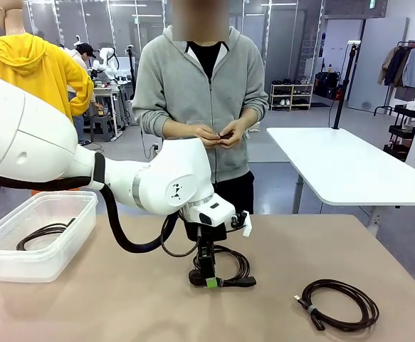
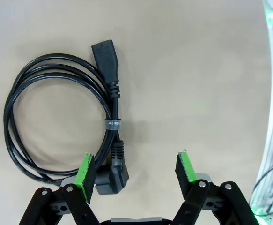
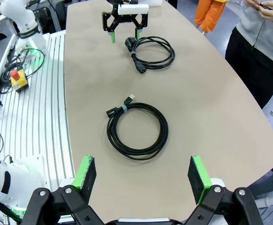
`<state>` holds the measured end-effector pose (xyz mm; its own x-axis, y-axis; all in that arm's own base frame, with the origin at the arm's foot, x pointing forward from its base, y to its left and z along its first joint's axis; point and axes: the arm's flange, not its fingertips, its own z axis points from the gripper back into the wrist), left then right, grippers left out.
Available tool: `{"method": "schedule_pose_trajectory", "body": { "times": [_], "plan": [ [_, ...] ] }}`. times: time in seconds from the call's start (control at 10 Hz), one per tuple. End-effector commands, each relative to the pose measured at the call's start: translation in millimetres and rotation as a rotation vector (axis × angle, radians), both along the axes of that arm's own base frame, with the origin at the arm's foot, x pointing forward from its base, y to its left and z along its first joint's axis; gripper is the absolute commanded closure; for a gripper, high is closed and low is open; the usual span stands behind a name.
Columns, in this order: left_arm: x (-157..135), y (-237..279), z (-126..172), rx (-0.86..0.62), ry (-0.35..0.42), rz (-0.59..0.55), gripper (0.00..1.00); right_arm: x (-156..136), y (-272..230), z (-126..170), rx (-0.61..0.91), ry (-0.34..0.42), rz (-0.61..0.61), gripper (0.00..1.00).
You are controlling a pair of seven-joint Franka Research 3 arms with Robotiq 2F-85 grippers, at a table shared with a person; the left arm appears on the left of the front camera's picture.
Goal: Organize and store the cables.
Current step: Place the Power Cable into the Organizing box.
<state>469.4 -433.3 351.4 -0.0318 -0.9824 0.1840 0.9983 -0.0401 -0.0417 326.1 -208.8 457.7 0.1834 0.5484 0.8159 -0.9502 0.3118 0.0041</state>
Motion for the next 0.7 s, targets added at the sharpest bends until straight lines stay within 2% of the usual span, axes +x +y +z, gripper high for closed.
{"method": "schedule_pose_trajectory", "body": {
  "times": [0.0,0.3,0.6],
  "plan": [
    [6,-9,-4,-0.011,-0.024,-0.005,0.14,-1,0,-1,0.005,-0.008,0.0,0.0],
    [12,-22,-7,0.011,-0.033,-0.007,0.14,-1,0,-1,0.005,-0.008,0.0,0.0],
    [11,-36,-18,0.073,0.006,-0.018,0.14,-1,0,-1,0.005,-0.008,0.0,0.0]
  ]
}}
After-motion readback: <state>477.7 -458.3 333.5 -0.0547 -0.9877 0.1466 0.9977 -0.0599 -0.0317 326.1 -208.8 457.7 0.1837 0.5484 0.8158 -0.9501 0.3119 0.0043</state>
